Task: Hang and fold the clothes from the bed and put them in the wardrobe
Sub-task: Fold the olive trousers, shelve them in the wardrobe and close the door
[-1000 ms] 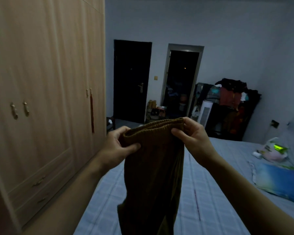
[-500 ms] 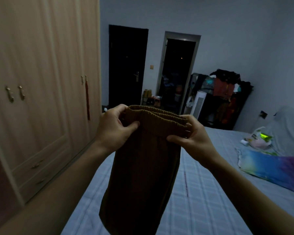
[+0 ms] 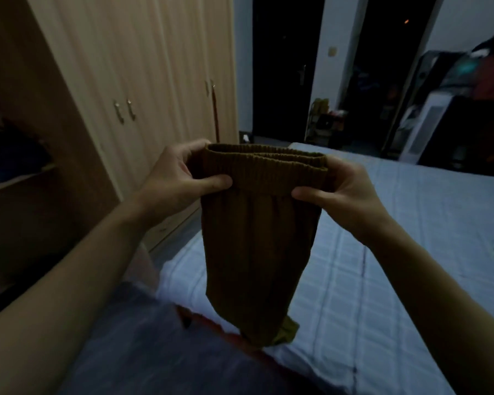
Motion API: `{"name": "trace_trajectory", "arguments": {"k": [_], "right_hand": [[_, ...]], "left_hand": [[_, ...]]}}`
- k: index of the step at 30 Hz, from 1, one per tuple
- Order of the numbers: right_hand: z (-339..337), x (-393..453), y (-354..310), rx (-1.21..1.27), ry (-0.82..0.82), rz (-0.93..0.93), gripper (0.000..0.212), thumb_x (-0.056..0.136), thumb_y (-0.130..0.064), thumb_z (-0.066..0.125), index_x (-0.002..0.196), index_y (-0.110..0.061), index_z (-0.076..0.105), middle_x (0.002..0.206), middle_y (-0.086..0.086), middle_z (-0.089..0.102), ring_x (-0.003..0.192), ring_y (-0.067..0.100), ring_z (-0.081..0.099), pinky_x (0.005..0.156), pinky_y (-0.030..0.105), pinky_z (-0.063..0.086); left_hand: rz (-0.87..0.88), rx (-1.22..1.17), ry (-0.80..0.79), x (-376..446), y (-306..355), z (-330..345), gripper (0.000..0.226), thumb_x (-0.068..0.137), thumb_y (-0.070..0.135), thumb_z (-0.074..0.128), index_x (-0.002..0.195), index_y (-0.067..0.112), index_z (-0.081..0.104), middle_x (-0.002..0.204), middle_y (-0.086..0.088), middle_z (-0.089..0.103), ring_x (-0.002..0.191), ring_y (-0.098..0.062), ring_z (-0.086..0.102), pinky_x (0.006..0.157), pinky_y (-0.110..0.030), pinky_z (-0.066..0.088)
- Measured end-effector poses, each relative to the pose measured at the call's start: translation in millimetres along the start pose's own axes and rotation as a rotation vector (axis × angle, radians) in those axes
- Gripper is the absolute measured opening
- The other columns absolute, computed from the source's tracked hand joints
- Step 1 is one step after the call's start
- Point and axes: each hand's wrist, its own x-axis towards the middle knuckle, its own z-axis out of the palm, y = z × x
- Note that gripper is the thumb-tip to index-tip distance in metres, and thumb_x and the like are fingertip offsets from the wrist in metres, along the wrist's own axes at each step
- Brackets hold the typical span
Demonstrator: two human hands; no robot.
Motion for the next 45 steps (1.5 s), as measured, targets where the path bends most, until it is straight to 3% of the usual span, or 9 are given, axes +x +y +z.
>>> {"name": "trace_trajectory", "arguments": {"k": [4,9,12,18,27,31,35,42,45], "right_hand": [[22.7,-24.3,-9.4,0.073,-0.131,0.022,0.046,0.071,-0.007,0.077,0.115,0.001,0.063,0.108,0.014,0.07,0.102,0.02,0.07,0.083,0.029,0.057],[57.2,-21.9,-25.1,0.21,-0.212,-0.001,0.046,0.069,-0.01,0.076,0.113,-0.001,0.063,0.106,0.012,0.071,0.102,0.021,0.07,0.084,0.031,0.058],[74.8,-15.5,-32.7,0.28,-0.254,-0.017,0.046,0.07,-0.01,0.075,0.114,-0.003,0.063,0.109,0.012,0.071,0.105,0.022,0.069,0.086,0.032,0.057],[106.4,-2.4,-49.8,0.386,-0.345,-0.039,0.046,0.074,-0.006,0.073,0.118,-0.003,0.061,0.112,0.01,0.07,0.107,0.02,0.068,0.085,0.029,0.056],[158.5,7.7,-61.0,0.434,-0.473,-0.115,0.044,0.078,0.001,0.072,0.12,0.0,0.06,0.113,0.01,0.069,0.107,0.017,0.067,0.084,0.027,0.056],[149.1,12.8,-45.1,0.364,-0.416,-0.105,0.042,0.078,-0.002,0.074,0.118,-0.003,0.062,0.111,0.008,0.07,0.105,0.016,0.068,0.084,0.029,0.057],[122.9,18.3,-29.0,0.305,-0.318,-0.102,0.042,0.078,-0.001,0.074,0.118,-0.002,0.063,0.111,0.007,0.071,0.105,0.016,0.068,0.085,0.029,0.057],[60.3,37.5,6.7,0.162,-0.088,-0.043,0.039,0.08,-0.001,0.073,0.117,-0.003,0.063,0.107,0.005,0.072,0.102,0.014,0.07,0.082,0.025,0.057],[34.2,55.7,23.3,0.087,0.01,-0.037,0.039,0.079,-0.003,0.073,0.117,0.0,0.062,0.107,0.006,0.072,0.101,0.014,0.07,0.082,0.025,0.057]], "left_hand": [[-0.034,0.007,-0.014,-33.4,7.7,-18.9,0.027,0.079,-0.006,0.071,0.104,0.002,0.066,0.094,-0.001,0.074,0.092,-0.013,0.071,0.078,-0.022,0.056],[-0.041,-0.046,0.126,-59.7,26.0,-44.5,0.033,0.082,-0.006,0.07,0.113,0.002,0.068,0.11,-0.016,0.073,0.107,-0.031,0.069,0.093,-0.043,0.055],[-0.029,-0.004,0.176,-73.5,38.7,-60.6,0.032,0.079,0.0,0.072,0.11,0.009,0.07,0.106,-0.008,0.075,0.102,-0.024,0.071,0.089,-0.036,0.057],[-0.032,0.019,0.247,-100.4,68.7,-82.9,0.03,0.079,-0.007,0.062,0.108,0.0,0.064,0.094,0.0,0.076,0.09,-0.012,0.072,0.076,-0.022,0.057],[-0.12,0.223,0.37,-150.9,100.1,-124.2,0.037,0.077,0.005,0.072,0.114,0.007,0.067,0.107,-0.004,0.074,0.102,-0.018,0.07,0.083,-0.026,0.057],[-0.17,0.234,0.346,-143.1,86.5,-111.4,0.029,0.08,0.001,0.07,0.109,0.003,0.065,0.098,0.001,0.073,0.096,-0.013,0.07,0.078,-0.021,0.056],[-0.179,0.076,0.333,-115.3,61.1,-87.4,0.034,0.084,-0.009,0.064,0.118,-0.01,0.059,0.105,-0.013,0.07,0.097,-0.016,0.071,0.077,-0.022,0.056],[-0.138,0.001,0.198,-28.6,-2.6,-55.0,0.037,0.081,-0.008,0.069,0.114,0.008,0.067,0.108,-0.003,0.075,0.109,-0.02,0.068,0.091,-0.032,0.055],[-0.089,-0.009,0.14,18.4,-31.9,-40.2,0.037,0.08,-0.003,0.071,0.116,0.003,0.064,0.107,-0.001,0.074,0.107,-0.015,0.068,0.088,-0.023,0.054]]}}
